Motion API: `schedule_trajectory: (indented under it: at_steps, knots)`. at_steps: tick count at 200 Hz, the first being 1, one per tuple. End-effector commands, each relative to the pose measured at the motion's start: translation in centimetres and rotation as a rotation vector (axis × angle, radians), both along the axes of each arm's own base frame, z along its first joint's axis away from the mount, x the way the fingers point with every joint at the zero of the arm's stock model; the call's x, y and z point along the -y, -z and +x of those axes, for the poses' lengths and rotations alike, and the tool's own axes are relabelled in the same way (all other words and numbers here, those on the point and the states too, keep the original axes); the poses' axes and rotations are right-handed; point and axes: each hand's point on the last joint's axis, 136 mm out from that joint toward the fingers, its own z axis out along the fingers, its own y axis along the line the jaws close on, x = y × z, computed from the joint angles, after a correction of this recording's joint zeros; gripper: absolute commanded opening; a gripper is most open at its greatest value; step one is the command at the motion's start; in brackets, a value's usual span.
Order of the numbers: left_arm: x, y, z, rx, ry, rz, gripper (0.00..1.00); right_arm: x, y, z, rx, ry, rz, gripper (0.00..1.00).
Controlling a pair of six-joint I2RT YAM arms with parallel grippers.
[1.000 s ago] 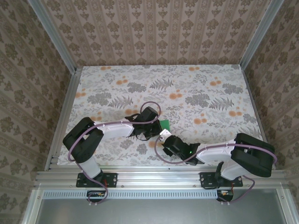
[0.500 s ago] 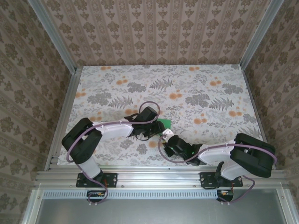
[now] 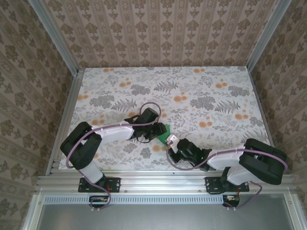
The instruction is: Fold a paper plane with a square sheet of paper (pick it up from the middle)
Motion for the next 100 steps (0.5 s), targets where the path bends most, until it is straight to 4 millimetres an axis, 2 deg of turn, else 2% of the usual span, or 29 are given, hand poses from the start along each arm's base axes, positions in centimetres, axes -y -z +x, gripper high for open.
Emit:
schedule_trajectory:
  at_steps: [1,33,67,79,100]
  knots:
    - [-1.0,1.0,-0.7,-0.029,0.026,0.045,0.48,0.1,0.0,0.0,0.053,-0.052,-0.059,0.04]
    - [-1.6,1.6,-1.1,-0.048,0.027,0.073,0.36,0.7,0.1,0.5,0.075,-0.035,-0.104,0.08]
    - [-1.5,1.6,-1.0,-0.061,0.018,0.076,0.13,1.0,0.0,0.4,0.069,-0.022,-0.150,0.15]
    - [-1.5,1.5,-0.9,-0.063,0.005,0.076,0.09,1.1,-0.3,0.5,0.074,-0.006,-0.160,0.22]
    - [-1.7,1.2,-0.9,-0.070,-0.015,0.088,0.03,1.2,-1.2,0.4,0.080,0.023,-0.167,0.25]
